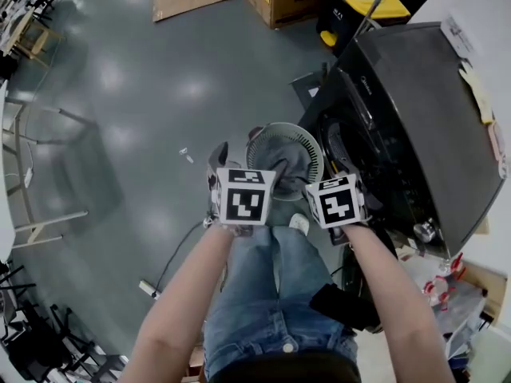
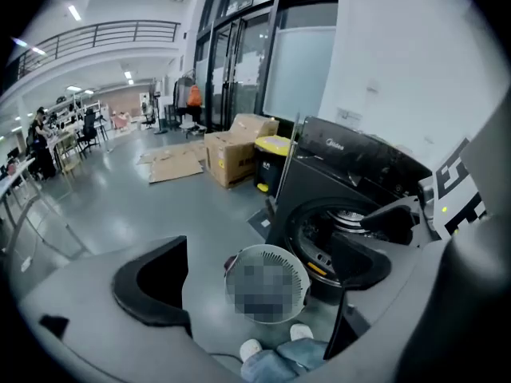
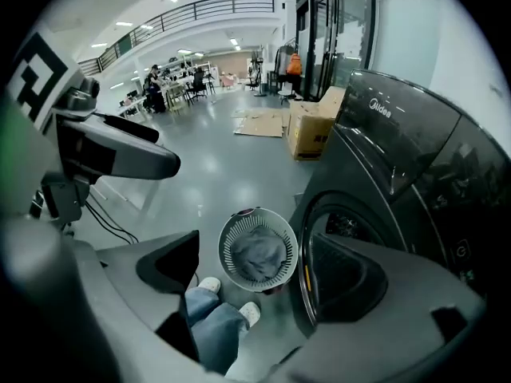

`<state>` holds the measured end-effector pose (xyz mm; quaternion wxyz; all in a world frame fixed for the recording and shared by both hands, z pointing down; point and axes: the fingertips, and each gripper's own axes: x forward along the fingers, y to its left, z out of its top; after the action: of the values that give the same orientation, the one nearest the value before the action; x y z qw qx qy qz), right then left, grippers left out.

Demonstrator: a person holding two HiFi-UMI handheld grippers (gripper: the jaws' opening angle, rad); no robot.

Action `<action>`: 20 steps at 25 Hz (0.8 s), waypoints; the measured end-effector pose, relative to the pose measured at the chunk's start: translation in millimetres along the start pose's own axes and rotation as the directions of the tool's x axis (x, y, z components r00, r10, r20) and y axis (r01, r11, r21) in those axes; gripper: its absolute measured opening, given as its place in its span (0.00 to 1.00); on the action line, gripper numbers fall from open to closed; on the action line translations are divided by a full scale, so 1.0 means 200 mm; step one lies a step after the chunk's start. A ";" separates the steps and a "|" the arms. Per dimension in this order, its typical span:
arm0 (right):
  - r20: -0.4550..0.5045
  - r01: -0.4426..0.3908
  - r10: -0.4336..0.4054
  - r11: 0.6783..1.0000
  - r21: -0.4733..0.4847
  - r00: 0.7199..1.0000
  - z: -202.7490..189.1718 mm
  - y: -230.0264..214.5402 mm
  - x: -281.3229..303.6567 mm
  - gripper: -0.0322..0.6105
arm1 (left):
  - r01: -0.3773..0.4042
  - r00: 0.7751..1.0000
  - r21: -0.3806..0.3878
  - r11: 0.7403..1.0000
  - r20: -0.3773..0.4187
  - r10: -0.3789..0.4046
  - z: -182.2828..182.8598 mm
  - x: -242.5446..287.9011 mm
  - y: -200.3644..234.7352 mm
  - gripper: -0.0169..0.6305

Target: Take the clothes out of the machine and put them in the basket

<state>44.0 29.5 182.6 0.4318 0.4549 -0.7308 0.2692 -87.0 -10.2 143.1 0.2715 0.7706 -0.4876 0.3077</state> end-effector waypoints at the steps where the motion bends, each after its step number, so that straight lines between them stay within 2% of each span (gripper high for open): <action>1: -0.002 0.000 0.000 1.000 -0.006 1.000 0.02 -0.01 -0.05 0.74 | -0.001 1.000 0.012 1.000 0.009 0.001 0.03 -0.03 0.00 0.90; 4: 0.046 0.027 -0.026 0.999 -0.024 0.999 0.11 -0.06 -0.24 0.71 | -0.011 1.000 0.037 0.999 0.028 0.010 0.12 -0.14 0.00 0.90; 7: 0.088 0.015 -0.015 1.000 0.002 0.996 0.17 -0.09 -0.42 0.71 | -0.025 0.999 0.045 0.999 0.048 0.023 0.18 -0.25 0.00 0.90; 15: 0.098 0.007 -0.006 1.000 -0.010 0.995 0.26 -0.14 -0.61 0.71 | -0.014 0.992 0.068 0.998 0.123 0.005 0.39 -0.38 -0.09 0.90; 18: 0.125 -0.008 0.009 1.000 -0.013 0.992 0.30 -0.14 -0.70 0.71 | 0.007 0.988 0.060 0.998 0.154 -0.016 0.46 -0.42 -0.14 0.90; 20: 0.186 0.016 -0.014 1.000 -0.009 0.982 0.37 -0.15 -0.80 0.71 | 0.044 0.980 0.040 0.998 0.191 -0.051 0.54 -0.48 -0.19 0.90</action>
<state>77.6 27.4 6.8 0.3660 0.4812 -0.7659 0.2187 -62.1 -18.3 -3.9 0.2168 0.8128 -0.4875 0.2341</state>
